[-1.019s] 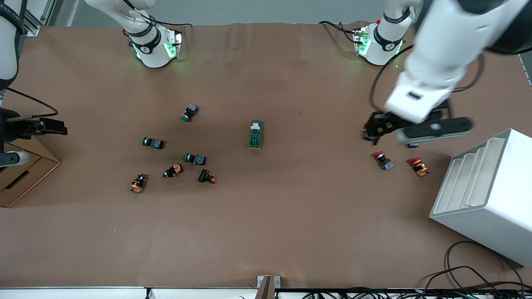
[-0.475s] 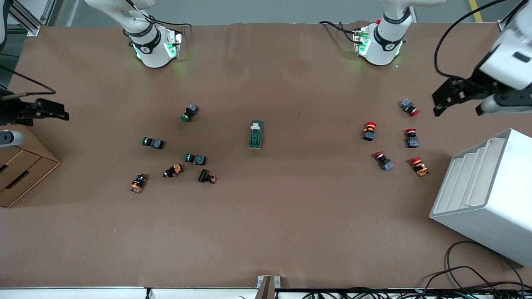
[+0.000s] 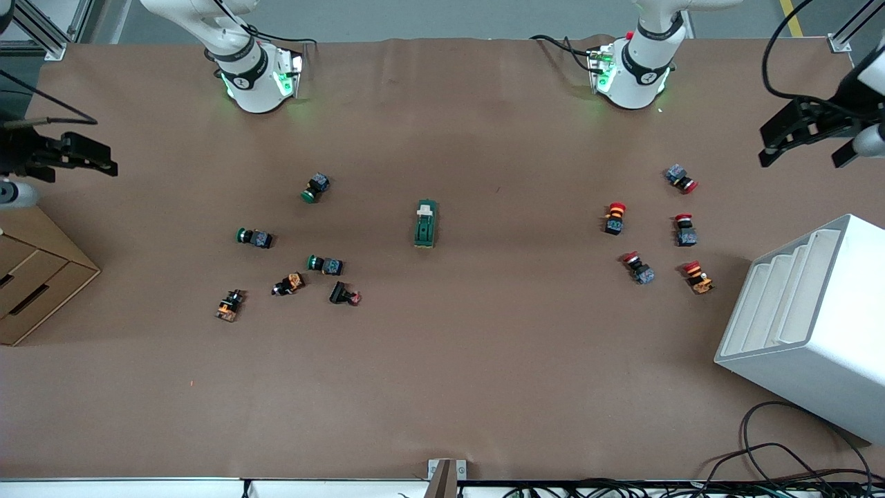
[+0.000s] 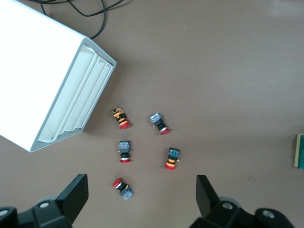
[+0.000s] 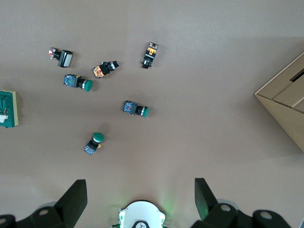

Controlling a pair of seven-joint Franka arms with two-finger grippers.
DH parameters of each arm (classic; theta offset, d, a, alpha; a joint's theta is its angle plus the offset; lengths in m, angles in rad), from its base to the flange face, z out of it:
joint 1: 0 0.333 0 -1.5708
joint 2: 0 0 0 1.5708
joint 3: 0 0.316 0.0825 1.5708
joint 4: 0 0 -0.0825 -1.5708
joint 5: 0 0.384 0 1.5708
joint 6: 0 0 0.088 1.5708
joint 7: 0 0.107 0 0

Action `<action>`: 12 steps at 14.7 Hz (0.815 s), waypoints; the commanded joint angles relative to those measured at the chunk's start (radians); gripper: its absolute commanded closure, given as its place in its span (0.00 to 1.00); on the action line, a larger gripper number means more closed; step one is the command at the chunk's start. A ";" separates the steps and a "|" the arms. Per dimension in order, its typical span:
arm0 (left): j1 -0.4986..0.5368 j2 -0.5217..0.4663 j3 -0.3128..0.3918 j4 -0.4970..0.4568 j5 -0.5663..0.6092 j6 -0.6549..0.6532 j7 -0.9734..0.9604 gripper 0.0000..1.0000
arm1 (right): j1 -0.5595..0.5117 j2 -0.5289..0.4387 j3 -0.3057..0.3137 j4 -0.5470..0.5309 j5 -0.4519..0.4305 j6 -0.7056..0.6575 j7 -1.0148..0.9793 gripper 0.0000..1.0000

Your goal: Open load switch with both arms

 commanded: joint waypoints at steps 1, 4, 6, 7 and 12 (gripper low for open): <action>-0.003 -0.039 0.013 -0.025 -0.017 -0.011 0.035 0.00 | 0.001 -0.087 -0.007 -0.081 -0.010 0.006 0.019 0.00; -0.008 -0.055 0.004 -0.054 -0.016 -0.025 0.032 0.00 | -0.008 -0.151 -0.007 -0.110 -0.010 0.007 0.019 0.00; -0.008 -0.062 0.002 -0.067 -0.017 -0.023 0.032 0.00 | -0.005 -0.165 -0.004 -0.130 -0.010 0.014 0.022 0.00; -0.009 -0.066 0.002 -0.071 -0.019 -0.023 0.032 0.00 | -0.005 -0.189 -0.002 -0.165 -0.010 0.027 0.022 0.00; -0.008 -0.101 -0.028 -0.140 -0.019 0.001 0.032 0.00 | -0.004 -0.269 0.001 -0.283 -0.007 0.109 0.022 0.00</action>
